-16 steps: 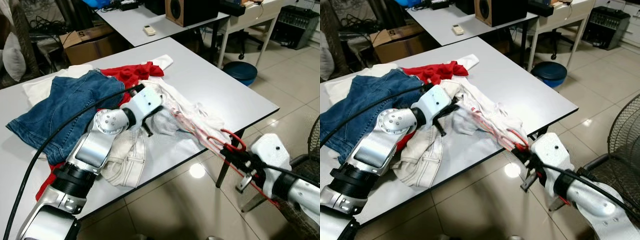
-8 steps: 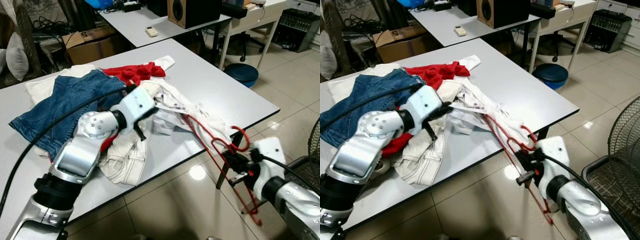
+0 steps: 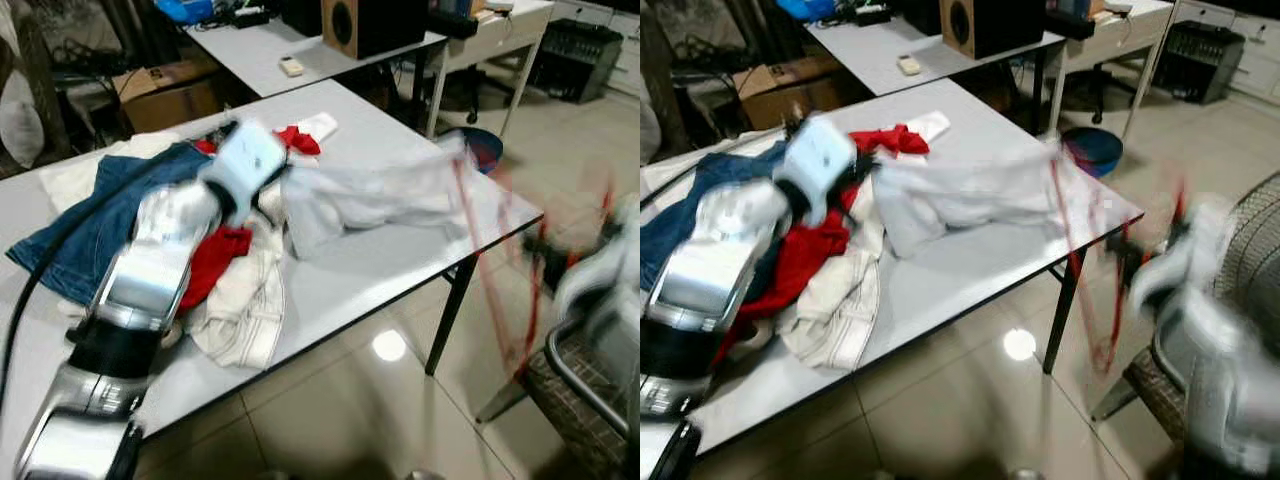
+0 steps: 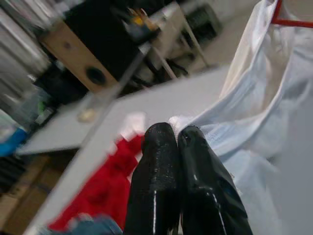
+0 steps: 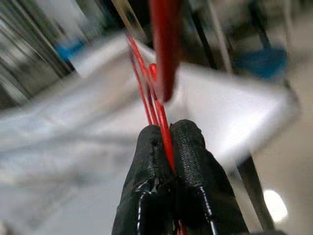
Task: Hang hanger
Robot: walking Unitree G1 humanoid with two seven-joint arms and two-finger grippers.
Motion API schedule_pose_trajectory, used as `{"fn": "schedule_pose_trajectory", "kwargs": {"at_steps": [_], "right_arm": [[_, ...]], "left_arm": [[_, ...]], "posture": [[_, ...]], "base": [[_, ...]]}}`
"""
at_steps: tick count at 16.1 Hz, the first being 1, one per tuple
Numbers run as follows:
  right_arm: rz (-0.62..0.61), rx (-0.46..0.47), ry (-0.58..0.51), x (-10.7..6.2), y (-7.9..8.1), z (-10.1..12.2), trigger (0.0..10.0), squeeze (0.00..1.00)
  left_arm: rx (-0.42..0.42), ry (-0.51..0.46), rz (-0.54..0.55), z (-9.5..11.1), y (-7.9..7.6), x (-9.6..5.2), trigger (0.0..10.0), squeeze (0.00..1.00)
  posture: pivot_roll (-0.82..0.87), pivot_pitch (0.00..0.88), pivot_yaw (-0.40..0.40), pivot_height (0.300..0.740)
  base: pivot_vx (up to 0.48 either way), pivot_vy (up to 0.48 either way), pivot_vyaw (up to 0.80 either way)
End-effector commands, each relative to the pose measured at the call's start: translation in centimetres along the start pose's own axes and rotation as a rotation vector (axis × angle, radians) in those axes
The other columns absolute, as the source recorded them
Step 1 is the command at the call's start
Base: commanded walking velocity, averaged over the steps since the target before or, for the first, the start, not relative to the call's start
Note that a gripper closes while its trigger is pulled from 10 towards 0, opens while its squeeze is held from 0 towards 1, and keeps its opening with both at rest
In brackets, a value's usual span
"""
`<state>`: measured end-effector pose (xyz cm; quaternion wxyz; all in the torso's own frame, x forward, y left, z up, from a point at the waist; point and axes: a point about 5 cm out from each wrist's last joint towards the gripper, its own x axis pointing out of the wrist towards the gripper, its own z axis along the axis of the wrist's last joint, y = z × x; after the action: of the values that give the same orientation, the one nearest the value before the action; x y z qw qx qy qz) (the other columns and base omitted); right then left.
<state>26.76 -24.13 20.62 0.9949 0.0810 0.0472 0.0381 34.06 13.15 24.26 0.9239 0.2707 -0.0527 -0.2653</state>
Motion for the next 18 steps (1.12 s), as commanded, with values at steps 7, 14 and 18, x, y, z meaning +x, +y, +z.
{"fn": "schedule_pose_trajectory", "kwargs": {"at_steps": [7,14,18], "right_arm": [[0.062,0.135,0.155,-2.2,1.6,-4.2,10.0,0.00],[0.112,0.343,0.225,-3.0,2.3,-7.3,10.0,0.00],[0.158,0.410,0.260,-3.2,2.7,-8.3,10.0,0.00]], "left_arm": [[-0.047,-0.054,-0.013,-0.3,-1.6,-1.0,0.0,0.00],[-0.038,-0.179,-0.062,0.8,-2.4,-1.5,0.0,0.00],[-0.023,-0.313,-0.097,2.0,-2.9,-2.1,0.0,0.00]], "posture": [[-0.13,0.004,0.076,0.740],[-0.12,0.015,0.102,0.740],[-0.11,0.014,0.093,0.740]], "base": [[0.000,0.000,0.00],[0.000,0.000,0.00],[0.000,0.000,0.00]]}}
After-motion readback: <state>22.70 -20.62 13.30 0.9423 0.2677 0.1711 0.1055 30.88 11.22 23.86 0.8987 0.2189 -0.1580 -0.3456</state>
